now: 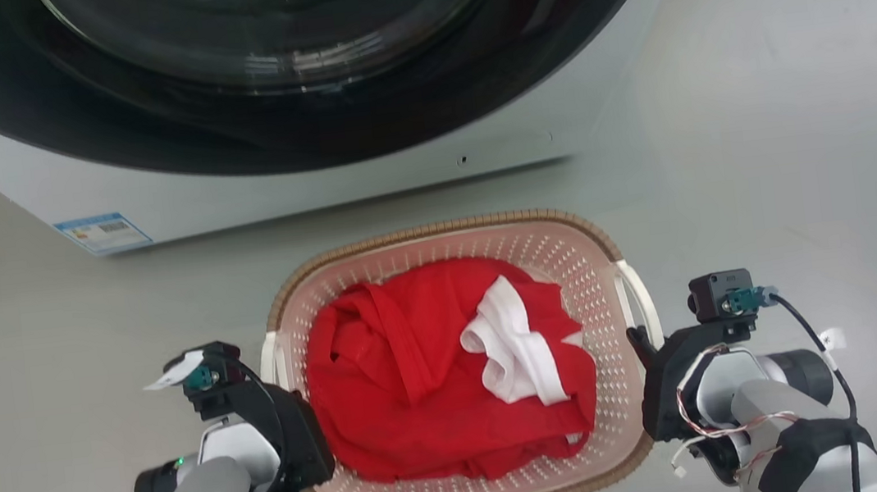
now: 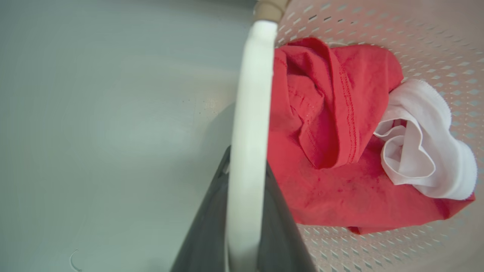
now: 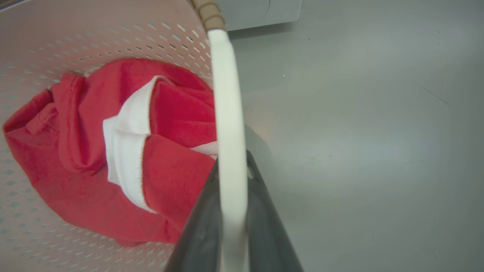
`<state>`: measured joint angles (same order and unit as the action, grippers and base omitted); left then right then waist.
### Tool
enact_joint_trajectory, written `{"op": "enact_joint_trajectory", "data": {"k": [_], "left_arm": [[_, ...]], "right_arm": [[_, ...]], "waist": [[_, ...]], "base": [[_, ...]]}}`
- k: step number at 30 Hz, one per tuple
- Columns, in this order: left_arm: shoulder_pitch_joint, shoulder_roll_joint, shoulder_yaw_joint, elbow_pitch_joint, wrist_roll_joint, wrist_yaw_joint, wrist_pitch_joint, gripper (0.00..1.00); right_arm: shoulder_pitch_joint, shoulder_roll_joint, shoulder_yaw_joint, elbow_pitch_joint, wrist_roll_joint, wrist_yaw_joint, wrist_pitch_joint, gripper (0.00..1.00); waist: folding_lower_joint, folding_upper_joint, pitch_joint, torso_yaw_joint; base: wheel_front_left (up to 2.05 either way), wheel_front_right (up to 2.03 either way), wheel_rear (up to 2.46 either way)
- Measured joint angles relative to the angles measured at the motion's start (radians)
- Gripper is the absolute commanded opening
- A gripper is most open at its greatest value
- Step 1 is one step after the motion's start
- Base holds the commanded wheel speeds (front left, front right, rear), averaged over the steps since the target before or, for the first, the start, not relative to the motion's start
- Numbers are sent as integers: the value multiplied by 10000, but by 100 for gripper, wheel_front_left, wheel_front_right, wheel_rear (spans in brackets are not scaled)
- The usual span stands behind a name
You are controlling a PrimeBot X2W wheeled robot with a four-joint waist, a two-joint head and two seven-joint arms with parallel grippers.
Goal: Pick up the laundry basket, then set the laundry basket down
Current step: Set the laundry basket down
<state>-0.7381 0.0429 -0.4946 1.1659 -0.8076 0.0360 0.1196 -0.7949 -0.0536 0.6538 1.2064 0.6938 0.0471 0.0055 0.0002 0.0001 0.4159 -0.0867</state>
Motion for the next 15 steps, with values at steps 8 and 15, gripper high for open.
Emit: {"op": "enact_joint_trajectory", "data": {"k": [8,15], "left_arm": [[-787,42,-15,-61,119,25,-454,0],[-1535,171,-23,-84,192,96,-757,0]], "right_arm": [[-732,-140,23,-130,-128,-15,-529,0],[-1499,-188,81,-274,-222,17,-857,0]], "waist": [[0,0,1176,8],[0,0,2210,76]], "base": [[0,0,0],[0,0,0]]}}
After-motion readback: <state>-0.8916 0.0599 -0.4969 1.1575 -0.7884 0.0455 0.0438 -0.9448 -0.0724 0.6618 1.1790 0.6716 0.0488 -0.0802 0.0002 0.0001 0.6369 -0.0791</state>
